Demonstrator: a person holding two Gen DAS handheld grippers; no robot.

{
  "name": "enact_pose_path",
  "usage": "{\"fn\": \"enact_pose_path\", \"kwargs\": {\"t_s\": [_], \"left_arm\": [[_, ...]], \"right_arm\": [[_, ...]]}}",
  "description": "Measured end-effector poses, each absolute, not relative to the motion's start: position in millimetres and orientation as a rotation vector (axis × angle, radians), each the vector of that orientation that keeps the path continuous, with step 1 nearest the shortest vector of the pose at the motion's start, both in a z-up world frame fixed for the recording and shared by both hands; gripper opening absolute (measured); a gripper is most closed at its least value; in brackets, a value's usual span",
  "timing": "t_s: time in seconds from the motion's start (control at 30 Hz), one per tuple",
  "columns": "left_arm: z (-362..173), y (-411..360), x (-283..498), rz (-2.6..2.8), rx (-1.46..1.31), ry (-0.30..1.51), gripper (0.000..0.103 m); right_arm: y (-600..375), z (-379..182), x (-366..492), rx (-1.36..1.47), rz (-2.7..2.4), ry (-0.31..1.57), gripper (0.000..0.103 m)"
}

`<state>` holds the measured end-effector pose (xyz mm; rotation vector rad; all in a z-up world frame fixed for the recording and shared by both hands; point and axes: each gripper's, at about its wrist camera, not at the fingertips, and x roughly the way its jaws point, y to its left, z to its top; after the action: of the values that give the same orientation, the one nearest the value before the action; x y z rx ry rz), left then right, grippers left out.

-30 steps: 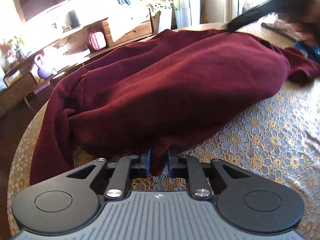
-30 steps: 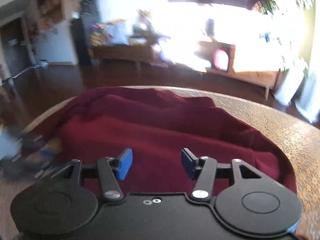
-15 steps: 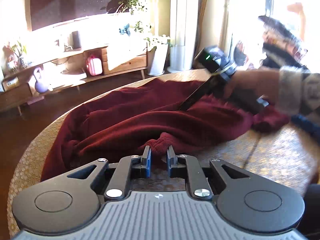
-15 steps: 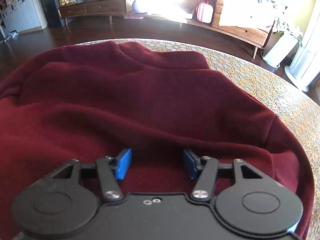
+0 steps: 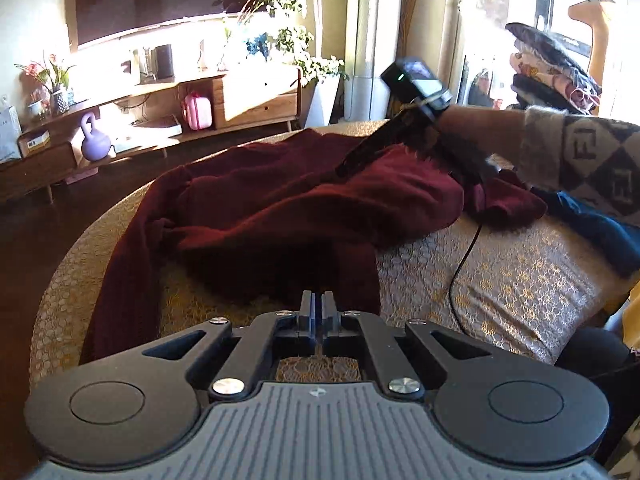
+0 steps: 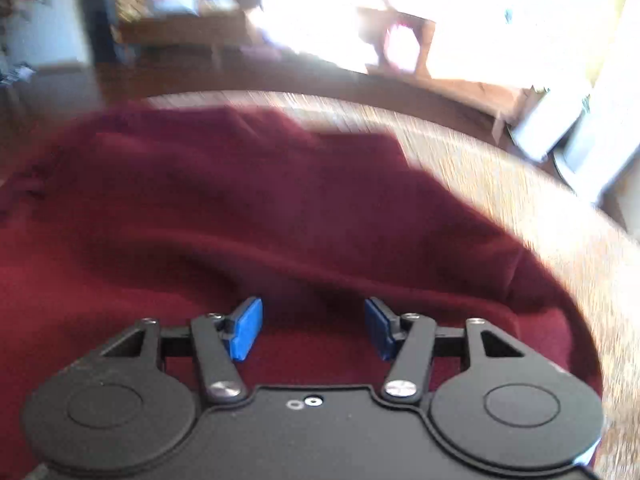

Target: Fold clothes

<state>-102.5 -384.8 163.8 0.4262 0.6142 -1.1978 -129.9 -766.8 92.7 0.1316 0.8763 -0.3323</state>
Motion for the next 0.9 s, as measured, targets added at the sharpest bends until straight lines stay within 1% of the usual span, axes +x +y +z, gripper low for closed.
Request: {"fn": "enact_pose_path", "kwargs": {"t_s": [0.1,0.2,0.33,0.4,0.47,0.53,0.57,0.63,0.67,0.7,0.8,0.9], "left_arm": [[159,-394,-95,-1.191,0.481,0.601,0.004],[159,-410,-74,-1.151,0.502,0.555,0.005],[159,-448,-26,-1.110,0.559,0.520,0.007],[158,-474,-5,-1.110,0.568,0.530,0.009],[156,-500,12,-1.119,0.580,0.532,0.010],[153,-525,29,-1.124,0.590,0.540,0.014],[150,-535,33,-1.126,0.589,0.558,0.017],[143,-551,42,-1.153,0.587,0.602,0.028],[136,-558,49,-1.149,0.589,0.626,0.046],[131,-564,53,-1.141,0.590,0.638,0.066],[117,-573,59,-1.118,0.604,0.618,0.068],[102,-579,64,-1.090,0.625,0.643,0.068]], "right_arm": [[-726,120,-164,0.049,-0.206,0.782,0.103],[-682,123,-205,-0.041,-0.106,0.725,0.103],[-629,103,-234,-0.136,-0.025,0.732,0.103],[-606,88,-233,-0.222,-0.025,0.741,0.103],[-600,80,-225,-0.217,-0.009,0.743,0.103],[-596,75,-213,-0.234,0.003,0.732,0.103],[-593,72,-207,-0.248,0.008,0.725,0.103],[-587,69,-196,-0.295,0.021,0.703,0.103],[-583,66,-190,-0.327,0.031,0.698,0.103],[-579,63,-185,-0.359,0.042,0.693,0.103],[-574,52,-172,-0.429,0.031,0.716,0.103],[-577,55,-167,-0.345,0.001,0.712,0.103]]}}
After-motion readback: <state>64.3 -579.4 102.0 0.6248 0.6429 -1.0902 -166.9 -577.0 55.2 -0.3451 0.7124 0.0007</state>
